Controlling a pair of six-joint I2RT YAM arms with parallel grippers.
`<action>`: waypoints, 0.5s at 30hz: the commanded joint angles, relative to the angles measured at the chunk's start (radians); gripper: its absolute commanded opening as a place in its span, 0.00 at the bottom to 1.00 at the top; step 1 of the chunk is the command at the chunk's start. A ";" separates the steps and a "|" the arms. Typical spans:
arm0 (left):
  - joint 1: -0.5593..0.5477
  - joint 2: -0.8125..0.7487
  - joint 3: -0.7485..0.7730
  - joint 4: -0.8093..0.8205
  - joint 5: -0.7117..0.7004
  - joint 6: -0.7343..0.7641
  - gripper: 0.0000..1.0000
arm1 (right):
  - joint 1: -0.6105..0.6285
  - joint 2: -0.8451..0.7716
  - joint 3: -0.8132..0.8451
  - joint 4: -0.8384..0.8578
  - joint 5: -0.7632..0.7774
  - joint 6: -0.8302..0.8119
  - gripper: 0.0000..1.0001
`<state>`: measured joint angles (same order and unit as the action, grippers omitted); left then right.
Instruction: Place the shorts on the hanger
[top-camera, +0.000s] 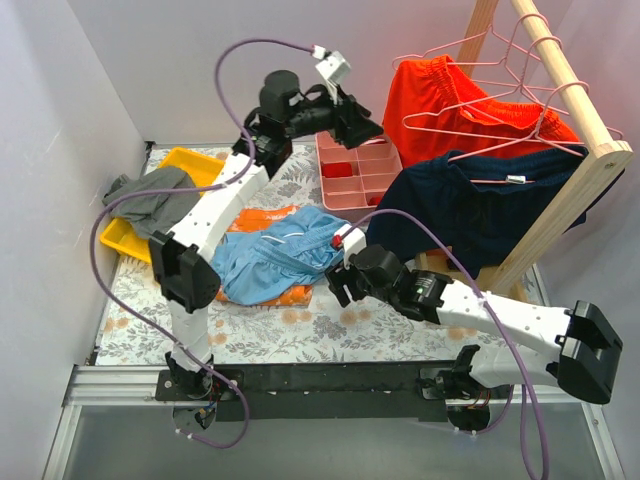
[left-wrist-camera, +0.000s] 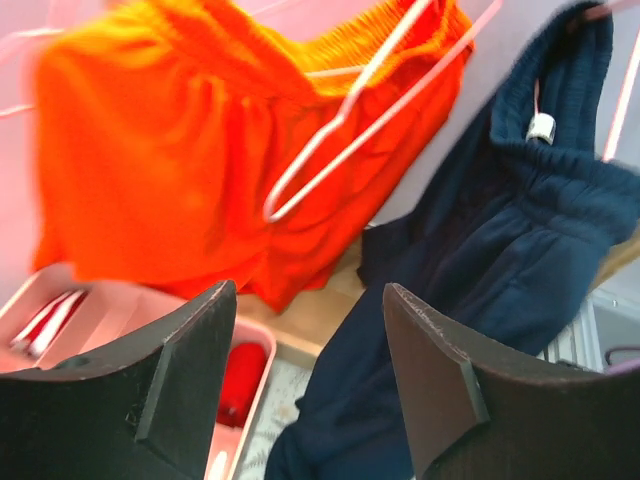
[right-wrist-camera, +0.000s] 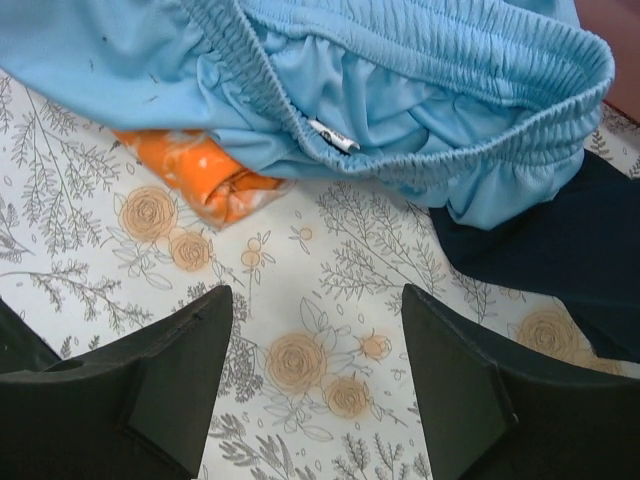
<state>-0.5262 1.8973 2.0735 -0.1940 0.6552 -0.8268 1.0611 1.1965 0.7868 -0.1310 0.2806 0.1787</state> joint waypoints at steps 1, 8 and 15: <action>-0.029 0.093 0.056 0.187 0.087 0.039 0.58 | 0.005 -0.093 -0.047 0.056 -0.029 -0.036 0.75; -0.064 0.249 0.126 0.392 0.086 -0.021 0.56 | 0.007 -0.186 -0.104 -0.005 -0.021 -0.030 0.75; -0.101 0.353 0.142 0.609 0.093 -0.067 0.55 | 0.007 -0.244 -0.126 -0.039 0.006 -0.033 0.75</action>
<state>-0.5961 2.2520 2.1777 0.2401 0.7250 -0.8585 1.0626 0.9813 0.6697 -0.1585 0.2634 0.1581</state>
